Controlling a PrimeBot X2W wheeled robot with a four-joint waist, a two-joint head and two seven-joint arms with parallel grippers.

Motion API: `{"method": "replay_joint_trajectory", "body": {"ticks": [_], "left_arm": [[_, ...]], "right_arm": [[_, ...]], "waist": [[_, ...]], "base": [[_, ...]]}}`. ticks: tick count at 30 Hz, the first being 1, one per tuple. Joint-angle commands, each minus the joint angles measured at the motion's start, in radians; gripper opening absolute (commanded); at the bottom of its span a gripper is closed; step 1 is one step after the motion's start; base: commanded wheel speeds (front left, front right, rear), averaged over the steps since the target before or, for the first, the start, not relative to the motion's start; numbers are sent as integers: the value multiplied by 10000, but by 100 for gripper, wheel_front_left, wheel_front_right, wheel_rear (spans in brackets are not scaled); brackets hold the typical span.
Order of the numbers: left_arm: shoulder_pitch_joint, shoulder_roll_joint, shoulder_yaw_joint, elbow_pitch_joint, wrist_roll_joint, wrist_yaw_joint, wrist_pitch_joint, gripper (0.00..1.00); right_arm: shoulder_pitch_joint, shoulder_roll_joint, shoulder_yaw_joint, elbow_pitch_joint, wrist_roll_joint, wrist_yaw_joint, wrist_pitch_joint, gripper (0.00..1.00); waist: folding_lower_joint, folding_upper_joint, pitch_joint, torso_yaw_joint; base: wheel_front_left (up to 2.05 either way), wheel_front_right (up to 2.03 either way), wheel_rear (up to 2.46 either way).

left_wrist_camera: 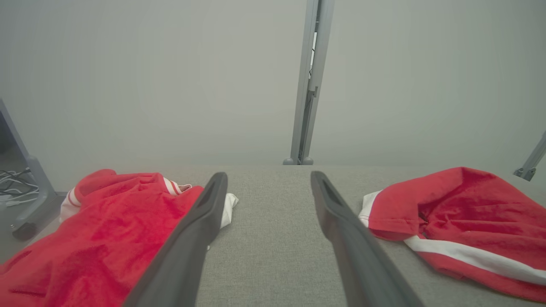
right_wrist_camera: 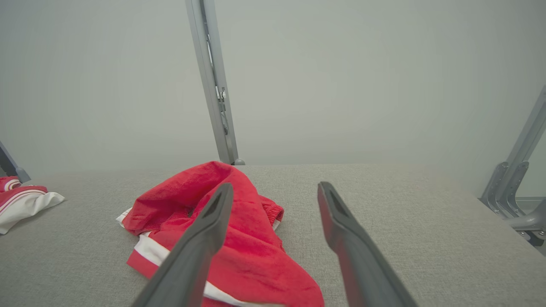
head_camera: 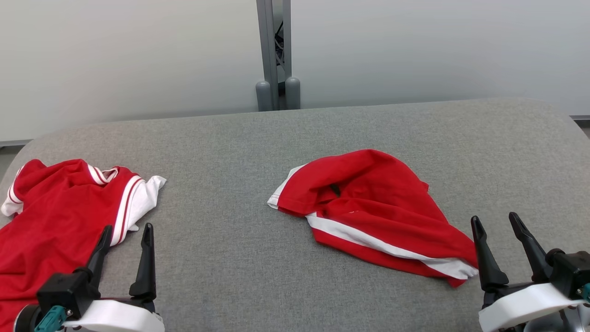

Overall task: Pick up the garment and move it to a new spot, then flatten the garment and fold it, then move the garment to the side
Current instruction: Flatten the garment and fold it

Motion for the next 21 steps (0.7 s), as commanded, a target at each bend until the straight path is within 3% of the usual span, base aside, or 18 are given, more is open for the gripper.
{"method": "replay_joint_trajectory", "body": {"ticks": [1,21], "left_arm": [[54,88,27,-45,41,35,45,100],[-64,130,-100,-437,117,277,231,100]], "right_arm": [[86,-41,-40,-61,26,-3,26,100],[177,-42,38,-178,214,-3,121,100]], "waist": [[0,0,-23,-4],[0,0,-163,75]], "base": [[0,0,0],[0,0,0]]}}
